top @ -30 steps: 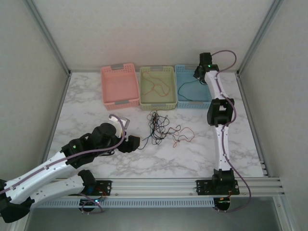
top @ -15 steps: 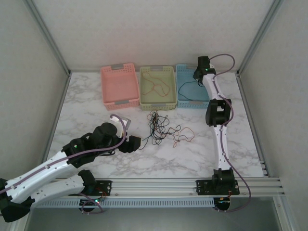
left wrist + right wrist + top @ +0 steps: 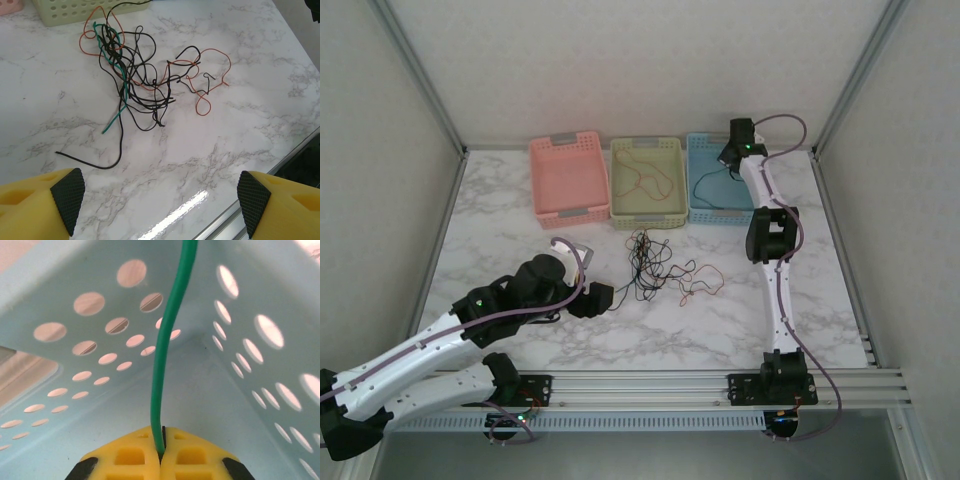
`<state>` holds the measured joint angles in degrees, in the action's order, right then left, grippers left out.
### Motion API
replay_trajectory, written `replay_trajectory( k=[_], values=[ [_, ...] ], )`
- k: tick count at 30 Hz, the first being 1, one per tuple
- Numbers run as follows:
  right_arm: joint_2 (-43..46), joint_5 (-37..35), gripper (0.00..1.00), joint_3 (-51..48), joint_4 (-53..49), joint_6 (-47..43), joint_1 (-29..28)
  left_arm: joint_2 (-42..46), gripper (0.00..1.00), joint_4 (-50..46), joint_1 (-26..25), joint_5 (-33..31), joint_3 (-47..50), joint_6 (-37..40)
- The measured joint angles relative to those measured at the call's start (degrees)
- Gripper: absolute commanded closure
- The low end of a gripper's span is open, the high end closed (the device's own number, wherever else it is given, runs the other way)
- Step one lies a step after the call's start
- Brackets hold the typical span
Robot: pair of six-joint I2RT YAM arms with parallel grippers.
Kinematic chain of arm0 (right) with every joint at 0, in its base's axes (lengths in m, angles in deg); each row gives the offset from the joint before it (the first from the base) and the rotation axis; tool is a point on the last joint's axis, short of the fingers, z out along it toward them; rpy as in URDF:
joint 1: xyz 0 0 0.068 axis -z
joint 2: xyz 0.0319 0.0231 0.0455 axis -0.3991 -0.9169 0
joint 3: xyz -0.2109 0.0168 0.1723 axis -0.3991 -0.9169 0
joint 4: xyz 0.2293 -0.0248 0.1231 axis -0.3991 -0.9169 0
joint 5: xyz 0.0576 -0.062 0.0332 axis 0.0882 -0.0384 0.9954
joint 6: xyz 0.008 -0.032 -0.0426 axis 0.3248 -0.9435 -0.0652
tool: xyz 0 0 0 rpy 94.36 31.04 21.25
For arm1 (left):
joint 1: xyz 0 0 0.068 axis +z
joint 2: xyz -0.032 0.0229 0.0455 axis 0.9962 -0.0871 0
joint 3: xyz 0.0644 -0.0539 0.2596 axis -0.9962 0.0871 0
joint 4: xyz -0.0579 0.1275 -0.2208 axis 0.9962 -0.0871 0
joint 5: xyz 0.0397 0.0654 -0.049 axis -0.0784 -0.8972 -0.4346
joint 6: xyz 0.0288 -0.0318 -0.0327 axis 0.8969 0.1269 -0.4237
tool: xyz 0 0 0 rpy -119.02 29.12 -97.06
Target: Untangle the cables
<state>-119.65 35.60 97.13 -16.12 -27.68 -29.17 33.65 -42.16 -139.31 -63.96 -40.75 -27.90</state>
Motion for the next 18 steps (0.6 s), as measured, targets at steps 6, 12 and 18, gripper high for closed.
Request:
replay_trajectory(
  k=[6,12,18],
  values=[
    [0.6,2.9,1.00,-0.1,-0.5,-1.7,0.0,0.0,0.17,0.0,0.0,0.0,0.0,0.0],
    [9.8,7.7,1.00,-6.8,-0.9,-3.5,0.0,0.0,0.17,0.0,0.0,0.0,0.0,0.0],
    [20.5,12.3,1.00,-10.3,0.6,-6.6,0.0,0.0,0.17,0.0,0.0,0.0,-0.1,0.1]
  ],
)
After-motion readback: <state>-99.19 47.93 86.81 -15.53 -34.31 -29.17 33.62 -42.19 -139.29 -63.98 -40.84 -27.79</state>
